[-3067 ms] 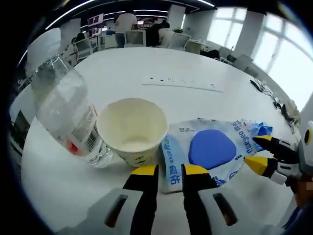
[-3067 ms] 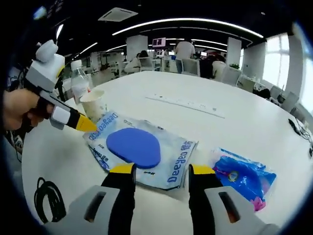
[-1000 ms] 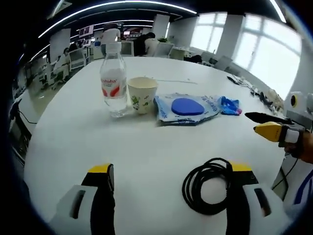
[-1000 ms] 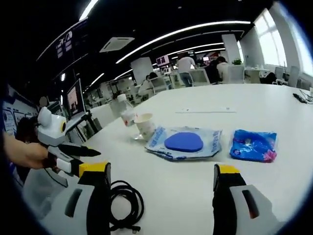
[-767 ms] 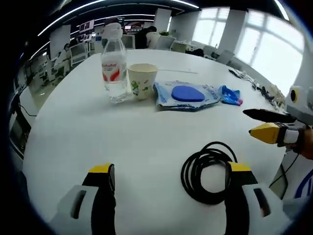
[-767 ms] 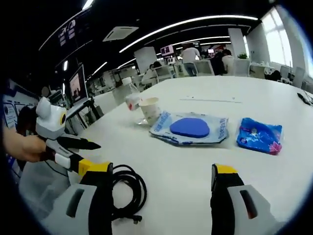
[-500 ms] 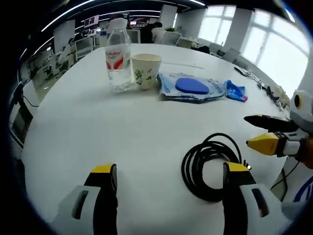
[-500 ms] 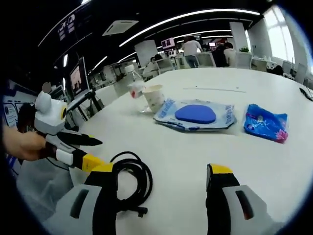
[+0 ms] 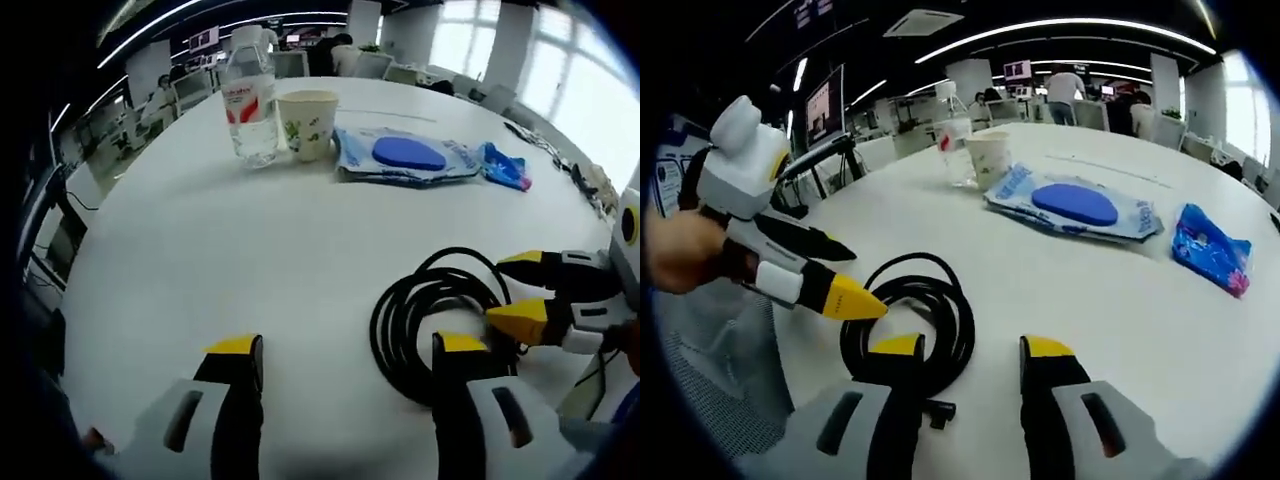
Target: Arrange the tabletop items into an orderly group along one side of the table until the central work area is clear of visible clutter.
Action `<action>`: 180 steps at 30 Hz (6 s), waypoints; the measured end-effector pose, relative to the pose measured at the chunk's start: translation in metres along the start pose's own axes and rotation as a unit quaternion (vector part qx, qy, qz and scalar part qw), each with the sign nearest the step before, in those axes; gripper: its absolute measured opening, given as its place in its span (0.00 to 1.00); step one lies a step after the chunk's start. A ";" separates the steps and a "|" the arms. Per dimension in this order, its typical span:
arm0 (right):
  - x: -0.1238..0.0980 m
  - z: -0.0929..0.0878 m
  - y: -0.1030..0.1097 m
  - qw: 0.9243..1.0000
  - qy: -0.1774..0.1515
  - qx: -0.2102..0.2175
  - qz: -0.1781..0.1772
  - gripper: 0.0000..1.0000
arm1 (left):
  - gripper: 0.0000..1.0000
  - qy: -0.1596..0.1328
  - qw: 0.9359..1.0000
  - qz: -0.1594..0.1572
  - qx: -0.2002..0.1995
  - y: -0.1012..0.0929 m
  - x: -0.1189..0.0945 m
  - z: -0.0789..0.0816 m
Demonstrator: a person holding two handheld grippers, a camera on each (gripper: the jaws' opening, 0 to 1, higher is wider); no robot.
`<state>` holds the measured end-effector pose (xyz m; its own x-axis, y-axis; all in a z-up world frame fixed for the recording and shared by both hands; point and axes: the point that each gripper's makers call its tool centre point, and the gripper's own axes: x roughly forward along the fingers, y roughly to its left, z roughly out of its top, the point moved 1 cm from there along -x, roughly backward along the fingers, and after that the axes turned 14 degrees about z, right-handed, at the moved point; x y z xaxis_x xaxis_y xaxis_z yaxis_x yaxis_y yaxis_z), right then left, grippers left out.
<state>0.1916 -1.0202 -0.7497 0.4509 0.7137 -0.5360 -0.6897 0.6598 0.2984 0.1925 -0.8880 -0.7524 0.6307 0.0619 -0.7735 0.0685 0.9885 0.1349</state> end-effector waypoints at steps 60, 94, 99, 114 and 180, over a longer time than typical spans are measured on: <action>-0.104 0.047 -0.044 0.986 -0.085 0.132 -0.048 0.00 | 0.00 -0.004 0.976 -0.191 -0.100 -0.116 -0.047 0.073; -0.151 0.032 -0.132 0.980 -0.093 0.148 -0.100 0.01 | 0.00 0.001 0.973 -0.229 -0.038 -0.211 -0.020 0.113; -0.148 0.027 -0.141 0.979 -0.087 0.152 -0.103 0.01 | 0.00 0.003 0.974 -0.227 -0.017 -0.218 -0.011 0.115; -0.132 0.018 -0.164 0.980 -0.069 0.157 -0.105 0.01 | 0.00 0.013 0.976 -0.217 0.016 -0.227 0.016 0.117; -0.164 0.012 -0.165 0.971 -0.125 0.101 -0.179 1.00 | 0.96 -0.070 0.983 -0.172 0.008 -0.171 0.007 0.116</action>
<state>0.2382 -1.2436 -0.7015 0.7815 0.4489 -0.4333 -0.3496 0.8903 0.2917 0.2751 -1.0728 -0.7095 0.6687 -0.2958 -0.6821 0.3080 0.9452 -0.1079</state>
